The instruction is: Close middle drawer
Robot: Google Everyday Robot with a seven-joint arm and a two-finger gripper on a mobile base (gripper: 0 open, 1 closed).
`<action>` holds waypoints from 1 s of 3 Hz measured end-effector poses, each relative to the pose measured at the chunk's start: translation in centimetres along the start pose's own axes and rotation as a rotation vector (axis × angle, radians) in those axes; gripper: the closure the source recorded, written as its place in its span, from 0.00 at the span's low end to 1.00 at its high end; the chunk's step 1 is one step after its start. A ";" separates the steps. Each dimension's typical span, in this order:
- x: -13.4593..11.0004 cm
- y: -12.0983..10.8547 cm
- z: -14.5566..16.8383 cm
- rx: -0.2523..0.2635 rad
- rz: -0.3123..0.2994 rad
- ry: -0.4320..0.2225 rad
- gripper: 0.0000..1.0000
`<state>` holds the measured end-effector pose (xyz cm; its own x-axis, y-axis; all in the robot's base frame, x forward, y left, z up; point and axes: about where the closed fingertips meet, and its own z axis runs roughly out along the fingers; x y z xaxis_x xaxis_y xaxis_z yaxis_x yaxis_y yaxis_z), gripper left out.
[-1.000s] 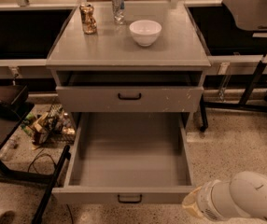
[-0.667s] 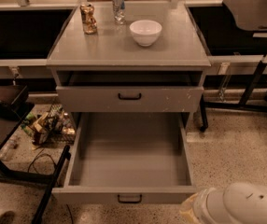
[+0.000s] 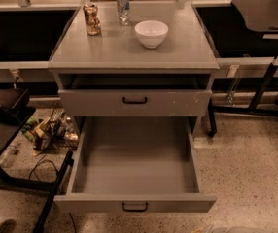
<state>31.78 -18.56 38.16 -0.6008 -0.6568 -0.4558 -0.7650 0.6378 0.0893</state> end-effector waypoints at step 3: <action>-3.6 -5.1 11.4 0.004 -0.015 -0.275 1.00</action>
Offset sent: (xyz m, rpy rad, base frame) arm 0.1076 0.0305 -0.1124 0.2347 -0.2013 -0.0165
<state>40.51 -14.88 29.23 -0.5034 -0.5322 -0.6807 -0.7719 0.6310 0.0776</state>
